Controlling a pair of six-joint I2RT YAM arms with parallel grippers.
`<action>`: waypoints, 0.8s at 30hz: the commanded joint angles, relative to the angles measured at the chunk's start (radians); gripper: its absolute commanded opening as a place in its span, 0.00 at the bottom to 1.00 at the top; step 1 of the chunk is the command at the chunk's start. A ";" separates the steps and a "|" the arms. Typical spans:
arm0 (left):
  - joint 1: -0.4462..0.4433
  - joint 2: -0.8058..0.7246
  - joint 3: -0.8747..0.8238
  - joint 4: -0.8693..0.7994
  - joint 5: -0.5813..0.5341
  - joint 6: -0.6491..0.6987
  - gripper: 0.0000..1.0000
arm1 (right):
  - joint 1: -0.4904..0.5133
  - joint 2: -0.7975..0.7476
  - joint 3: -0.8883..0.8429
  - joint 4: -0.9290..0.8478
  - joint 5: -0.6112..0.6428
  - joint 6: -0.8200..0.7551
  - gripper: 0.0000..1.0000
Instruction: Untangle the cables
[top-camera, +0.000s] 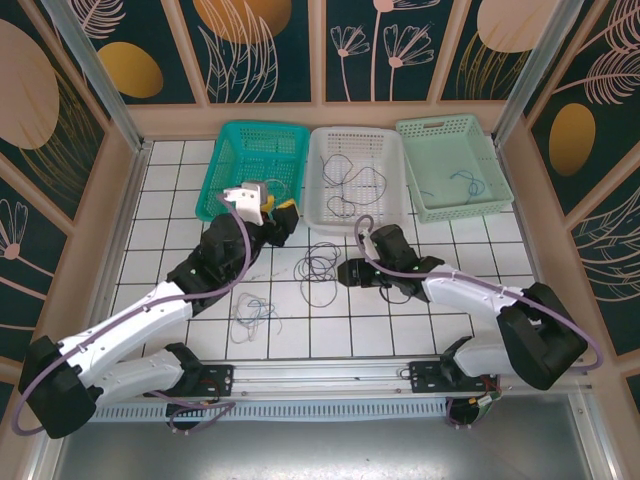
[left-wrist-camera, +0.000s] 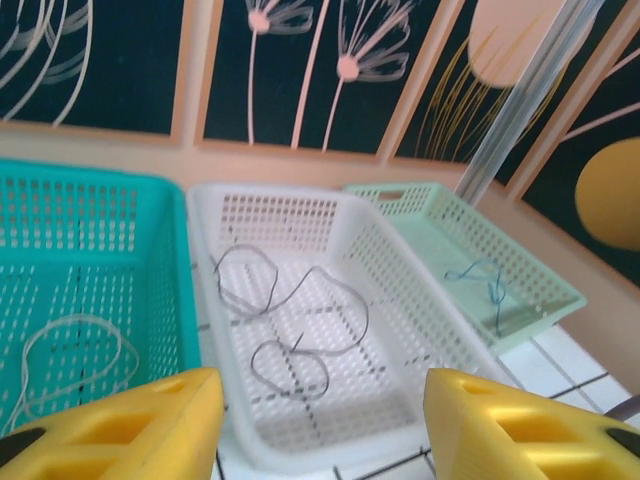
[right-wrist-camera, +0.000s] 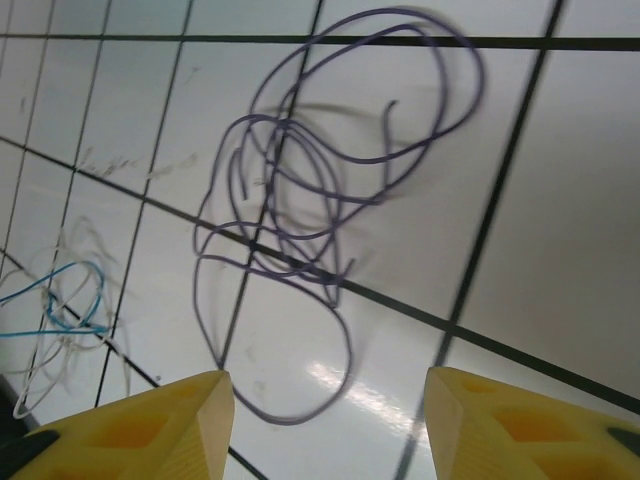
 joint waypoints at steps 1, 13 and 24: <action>-0.001 -0.017 -0.038 -0.002 -0.016 -0.052 0.56 | 0.012 0.034 0.025 0.010 -0.008 -0.011 0.53; -0.002 -0.019 -0.051 0.005 -0.003 -0.060 0.59 | 0.048 0.147 0.083 0.024 0.034 -0.023 0.50; -0.001 -0.022 -0.049 -0.001 0.006 -0.057 0.60 | 0.050 0.244 0.120 0.093 0.086 -0.005 0.43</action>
